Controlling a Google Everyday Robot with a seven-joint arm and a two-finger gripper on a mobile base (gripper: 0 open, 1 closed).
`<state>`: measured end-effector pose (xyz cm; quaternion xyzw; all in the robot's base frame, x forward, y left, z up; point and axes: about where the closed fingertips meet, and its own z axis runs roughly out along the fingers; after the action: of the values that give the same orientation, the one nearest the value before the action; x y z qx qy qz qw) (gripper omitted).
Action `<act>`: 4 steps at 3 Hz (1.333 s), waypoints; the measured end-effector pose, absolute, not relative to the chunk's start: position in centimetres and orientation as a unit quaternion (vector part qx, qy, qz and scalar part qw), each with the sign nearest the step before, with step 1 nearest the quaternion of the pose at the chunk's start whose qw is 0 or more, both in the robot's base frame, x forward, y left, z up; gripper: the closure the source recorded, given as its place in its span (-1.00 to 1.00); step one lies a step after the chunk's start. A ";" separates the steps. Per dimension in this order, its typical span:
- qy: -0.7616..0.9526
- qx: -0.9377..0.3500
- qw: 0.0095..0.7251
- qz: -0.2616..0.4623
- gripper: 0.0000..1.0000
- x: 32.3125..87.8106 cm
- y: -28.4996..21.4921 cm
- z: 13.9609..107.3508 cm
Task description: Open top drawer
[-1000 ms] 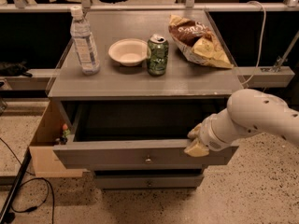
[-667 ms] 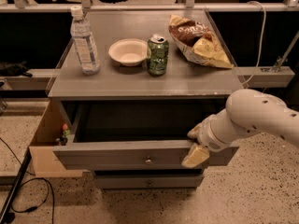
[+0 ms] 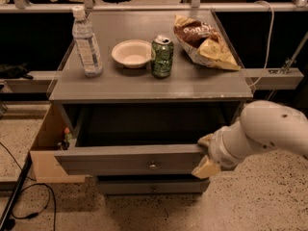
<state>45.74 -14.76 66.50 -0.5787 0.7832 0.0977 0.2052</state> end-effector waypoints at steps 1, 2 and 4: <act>0.786 -0.576 0.200 0.102 0.27 42.9 -15.9 66.2; 0.786 -0.576 0.200 0.102 0.73 43.0 -15.9 66.7; 0.790 -0.570 0.201 0.106 1.00 41.6 -16.4 67.2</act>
Offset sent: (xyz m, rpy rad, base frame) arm -0.2508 -0.1075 -0.0303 0.1091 0.0998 -0.2021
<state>41.57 -16.44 67.21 -0.5701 0.7895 0.1060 0.2011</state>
